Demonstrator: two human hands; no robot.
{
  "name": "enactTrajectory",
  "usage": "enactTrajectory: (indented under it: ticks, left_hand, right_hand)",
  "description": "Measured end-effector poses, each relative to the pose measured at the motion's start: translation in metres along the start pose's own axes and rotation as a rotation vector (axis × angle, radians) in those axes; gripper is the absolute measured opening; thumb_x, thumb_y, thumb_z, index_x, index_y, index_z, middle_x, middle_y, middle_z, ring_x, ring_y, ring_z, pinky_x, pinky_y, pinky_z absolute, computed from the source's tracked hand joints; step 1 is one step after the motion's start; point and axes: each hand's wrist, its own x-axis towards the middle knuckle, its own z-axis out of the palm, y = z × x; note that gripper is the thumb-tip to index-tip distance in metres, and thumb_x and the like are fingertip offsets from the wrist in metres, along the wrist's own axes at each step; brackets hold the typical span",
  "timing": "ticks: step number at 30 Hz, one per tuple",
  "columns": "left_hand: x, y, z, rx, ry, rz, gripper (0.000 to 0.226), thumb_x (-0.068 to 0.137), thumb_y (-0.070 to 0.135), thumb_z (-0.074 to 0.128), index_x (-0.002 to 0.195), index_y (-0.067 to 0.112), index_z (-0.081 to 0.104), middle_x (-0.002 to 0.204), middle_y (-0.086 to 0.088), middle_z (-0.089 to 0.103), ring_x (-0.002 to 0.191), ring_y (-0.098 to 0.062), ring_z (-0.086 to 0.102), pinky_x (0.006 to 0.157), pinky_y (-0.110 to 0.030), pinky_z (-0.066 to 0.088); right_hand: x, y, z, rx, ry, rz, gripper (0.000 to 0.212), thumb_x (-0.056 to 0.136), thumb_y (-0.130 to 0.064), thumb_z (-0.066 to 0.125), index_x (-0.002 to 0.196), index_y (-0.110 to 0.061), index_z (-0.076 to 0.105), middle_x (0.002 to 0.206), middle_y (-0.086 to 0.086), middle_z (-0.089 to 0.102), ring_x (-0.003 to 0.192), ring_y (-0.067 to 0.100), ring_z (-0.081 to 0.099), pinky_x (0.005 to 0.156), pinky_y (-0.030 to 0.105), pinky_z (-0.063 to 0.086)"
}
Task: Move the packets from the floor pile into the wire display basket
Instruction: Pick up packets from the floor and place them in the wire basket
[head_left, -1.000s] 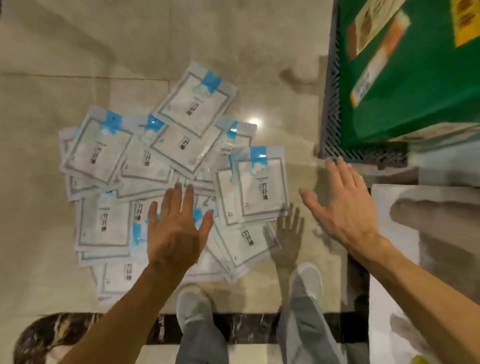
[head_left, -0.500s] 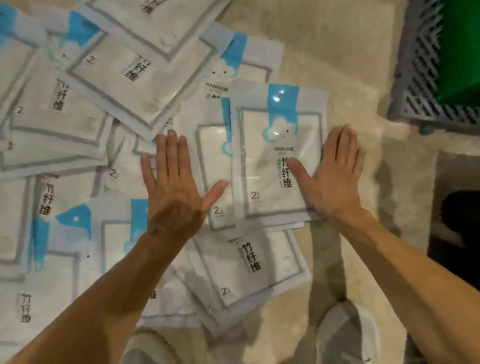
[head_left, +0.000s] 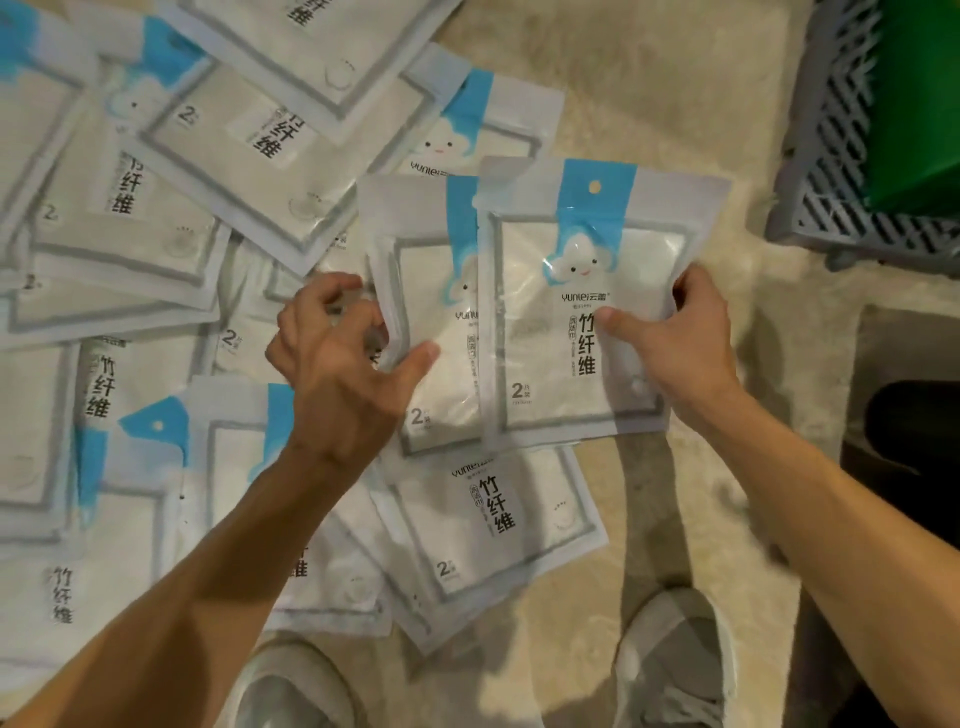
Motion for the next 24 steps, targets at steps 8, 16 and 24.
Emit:
enactTrajectory:
  ticks: [8,16,24]
  left_hand:
    - [-0.014,0.013,-0.067,-0.74,-0.094,-0.426,0.025,0.096,0.019,0.068,0.111,0.032,0.054,0.104,0.012,0.073,0.1,-0.012,0.072,0.084,-0.035,0.06]
    - [-0.025,0.038,-0.197,-0.807,-0.081,-0.492,0.023,0.101,0.009,0.06,0.116,0.026,0.063,0.096,0.015,0.078,0.087,-0.004,0.075,0.067,-0.019,0.058]
    - [-0.059,0.099,-0.385,-0.948,-0.064,-0.531,0.058,0.073,0.013,0.082,0.127,0.014,0.061,0.109,-0.008,0.078,0.095,-0.028,0.077,0.066,-0.035,0.064]
  right_hand:
    - [-0.03,-0.045,-0.057,0.276,-0.236,0.143,0.056,0.08,0.001,0.081,0.129,-0.011,0.058,0.113,0.001,0.077,0.1,0.015,0.076,0.081,0.031,0.063]
    - [-0.097,-0.176,-0.114,0.381,-0.426,0.237,0.037,0.084,0.003,0.07,0.12,-0.006,0.067,0.109,0.011,0.078,0.097,0.027,0.077,0.069,0.033,0.063]
    - [-0.184,-0.353,-0.174,0.291,-0.525,0.186,0.037,0.088,0.004,0.069,0.122,-0.01,0.067,0.112,0.01,0.078,0.101,0.03,0.076,0.082,0.044,0.063]
